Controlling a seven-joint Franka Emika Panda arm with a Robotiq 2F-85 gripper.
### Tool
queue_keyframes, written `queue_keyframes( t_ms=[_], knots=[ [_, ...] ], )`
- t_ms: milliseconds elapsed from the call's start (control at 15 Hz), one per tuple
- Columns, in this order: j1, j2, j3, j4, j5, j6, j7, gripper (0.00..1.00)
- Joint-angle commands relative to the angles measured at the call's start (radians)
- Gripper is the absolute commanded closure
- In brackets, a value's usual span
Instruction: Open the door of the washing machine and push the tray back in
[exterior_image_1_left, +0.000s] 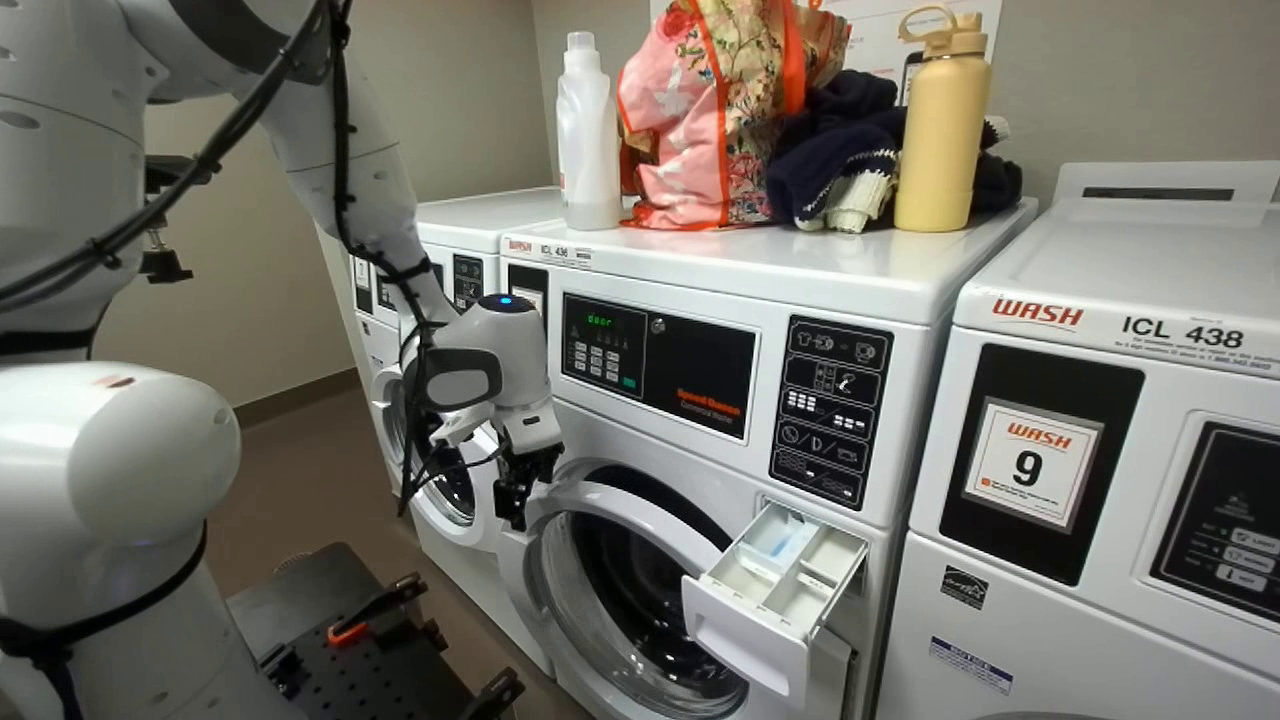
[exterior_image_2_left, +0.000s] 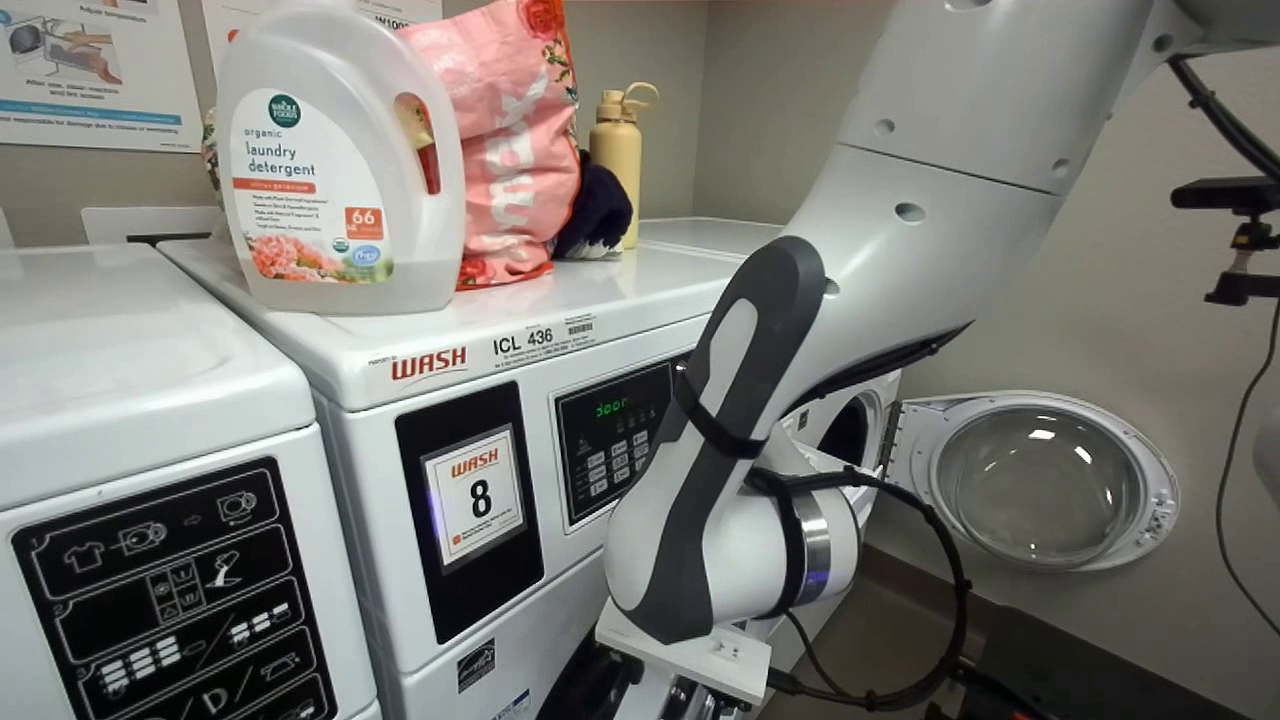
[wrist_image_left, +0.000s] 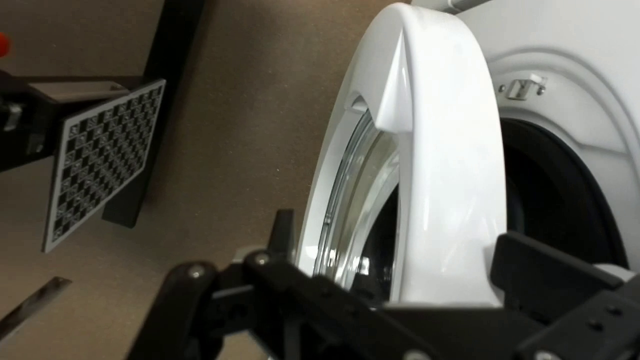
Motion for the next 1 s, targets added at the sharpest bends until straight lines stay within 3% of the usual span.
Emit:
queue_keyframes(
  t_ms=[0,133,200,533,933],
  knots=[
    [0.041,-0.081,-0.065,-0.068,-0.077,-0.129,0.063,0.0],
    [0.056,-0.107,-0.096,-0.092,-0.122,-0.2,0.08,0.0],
    [-0.049,-0.133,-0.017,-0.118,-0.22,-0.202,0.14,0.0],
    [-0.195,-0.238,0.064,-0.19,-0.465,-0.308,0.326,0.0],
    [-0.356,-0.343,0.166,-0.231,-0.549,-0.458,0.376,0.0]
  ],
)
